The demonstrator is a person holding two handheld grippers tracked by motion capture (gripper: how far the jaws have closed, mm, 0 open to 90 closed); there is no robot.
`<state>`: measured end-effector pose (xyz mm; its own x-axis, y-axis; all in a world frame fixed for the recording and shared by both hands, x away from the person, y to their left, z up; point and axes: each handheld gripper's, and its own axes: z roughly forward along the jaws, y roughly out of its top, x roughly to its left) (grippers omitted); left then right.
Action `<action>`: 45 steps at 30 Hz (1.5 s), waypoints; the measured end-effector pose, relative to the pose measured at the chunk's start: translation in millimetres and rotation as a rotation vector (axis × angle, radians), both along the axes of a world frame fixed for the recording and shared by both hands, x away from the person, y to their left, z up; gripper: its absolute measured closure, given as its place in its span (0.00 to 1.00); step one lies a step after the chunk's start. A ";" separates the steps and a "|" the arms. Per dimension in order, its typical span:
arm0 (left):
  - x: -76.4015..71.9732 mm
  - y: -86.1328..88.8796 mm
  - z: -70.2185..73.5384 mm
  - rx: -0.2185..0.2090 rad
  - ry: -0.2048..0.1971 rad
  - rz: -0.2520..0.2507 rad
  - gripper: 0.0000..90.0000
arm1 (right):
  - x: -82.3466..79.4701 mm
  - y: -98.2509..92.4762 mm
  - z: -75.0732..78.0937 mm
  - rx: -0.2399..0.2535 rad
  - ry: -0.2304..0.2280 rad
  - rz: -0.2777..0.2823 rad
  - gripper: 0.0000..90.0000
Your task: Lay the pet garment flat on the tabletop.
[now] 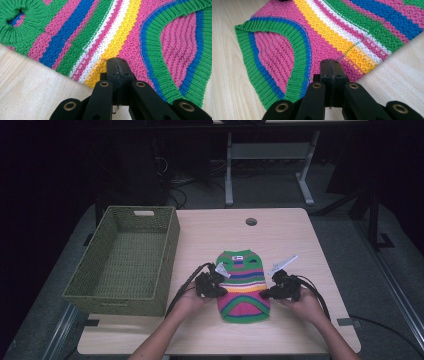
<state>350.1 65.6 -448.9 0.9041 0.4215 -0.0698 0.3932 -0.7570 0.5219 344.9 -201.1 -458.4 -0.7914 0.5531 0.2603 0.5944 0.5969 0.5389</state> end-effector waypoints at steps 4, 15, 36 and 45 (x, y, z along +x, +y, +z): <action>-1.3 2.2 2.8 -0.006 -0.007 0.008 0.95 | -0.1 -1.6 1.8 0.010 -0.010 0.002 0.91; -4.8 15.7 8.1 -0.092 -0.028 0.077 0.76 | 0.3 -10.2 7.7 0.057 -0.023 -0.055 0.70; -15.8 38.9 13.8 -0.133 -0.097 0.182 0.39 | -3.9 -38.3 18.3 0.075 -0.076 -0.134 0.44; -23.0 46.8 13.1 -0.143 -0.113 0.201 0.30 | -9.3 -53.7 20.7 0.080 -0.075 -0.161 0.39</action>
<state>327.0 112.4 -435.9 0.8085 0.5867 -0.0453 0.4618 -0.5850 0.6667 335.6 -254.8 -437.7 -0.7130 0.6543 0.2519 0.6352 0.4507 0.6272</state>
